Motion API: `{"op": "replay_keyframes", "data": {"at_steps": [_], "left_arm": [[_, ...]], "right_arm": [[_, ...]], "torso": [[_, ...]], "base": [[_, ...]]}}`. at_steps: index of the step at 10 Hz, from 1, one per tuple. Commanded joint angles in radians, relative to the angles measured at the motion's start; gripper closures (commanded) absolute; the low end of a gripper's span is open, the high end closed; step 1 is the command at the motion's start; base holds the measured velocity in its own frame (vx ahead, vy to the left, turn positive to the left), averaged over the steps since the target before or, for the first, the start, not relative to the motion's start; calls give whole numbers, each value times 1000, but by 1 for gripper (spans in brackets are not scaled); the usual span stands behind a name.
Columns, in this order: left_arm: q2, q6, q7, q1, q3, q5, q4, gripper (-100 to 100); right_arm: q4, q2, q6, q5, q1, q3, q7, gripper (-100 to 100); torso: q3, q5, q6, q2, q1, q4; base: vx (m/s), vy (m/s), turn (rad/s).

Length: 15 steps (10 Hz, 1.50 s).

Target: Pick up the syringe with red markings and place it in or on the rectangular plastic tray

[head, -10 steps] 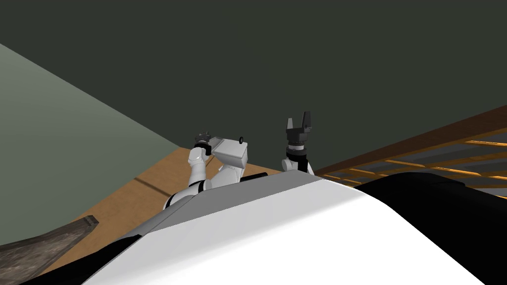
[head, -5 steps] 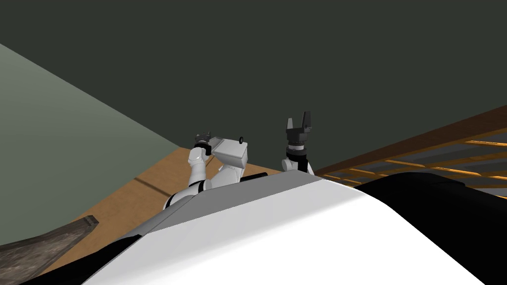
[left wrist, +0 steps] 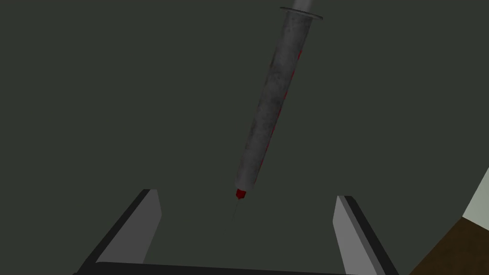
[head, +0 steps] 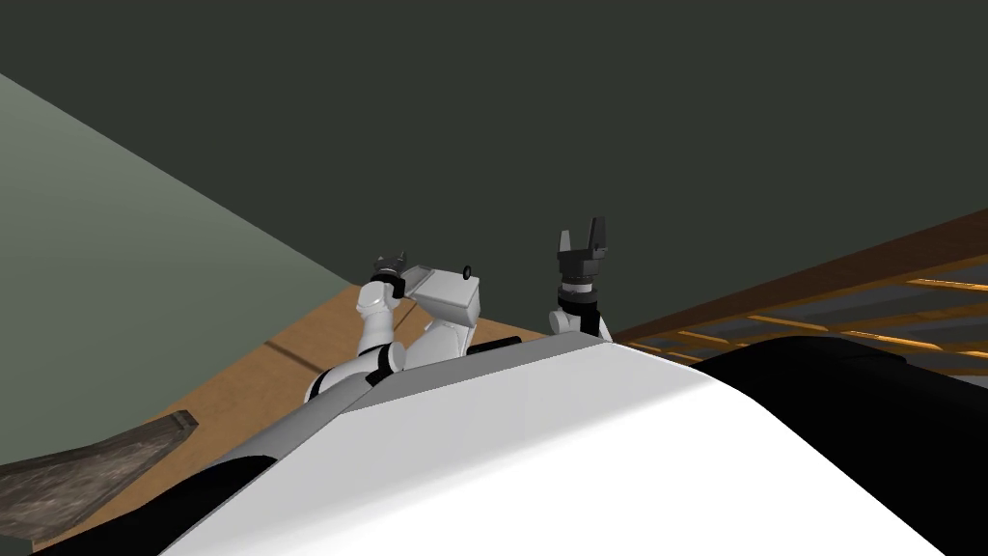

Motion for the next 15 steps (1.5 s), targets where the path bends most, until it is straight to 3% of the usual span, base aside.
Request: {"op": "replay_keyframes", "data": {"at_steps": [1,2,3,5,7,8,11,12,15], "left_arm": [[5,6,28,1,-8,-13,-1,-100],[44,-15,38,-40,-6,-5,46,-100],[44,-15,38,-40,-6,-5,46,-100],[83,-35,48,-81,-4,3,93,-100],[83,-35,48,-81,-4,3,93,-100],[122,-56,58,-122,-2,11,139,-100],[120,-60,42,-121,3,18,140,-100],[120,-59,48,-121,2,16,140,0],[120,-59,47,-121,2,16,140,0]], "right_arm": [[0,0,0,0,0,0,0,0],[0,0,0,0,0,0,0,0],[0,0,0,0,0,0,0,0],[0,0,0,0,0,0,0,0],[0,0,0,0,0,0,0,0],[0,0,0,0,0,0,0,0],[0,0,0,0,0,0,0,0],[0,0,0,0,0,0,0,0],[0,0,0,0,0,0,0,0]], "torso": [[0,0,0,0,0,0],[0,1,0,-1,2,0],[0,0,0,0,0,0],[0,0,0,0,-2,0],[0,0,0,0,-2,0],[0,0,0,0,0,0],[0,0,0,0,-1,0],[0,0,0,-1,1,0],[-1,1,0,-1,2,0]], "base": [[-2,10,-5],[-28,-31,52],[-30,-57,35],[-20,-64,33],[-14,-34,8],[-27,-42,54],[-12,-33,9],[0,0,0],[0,0,0]]}}
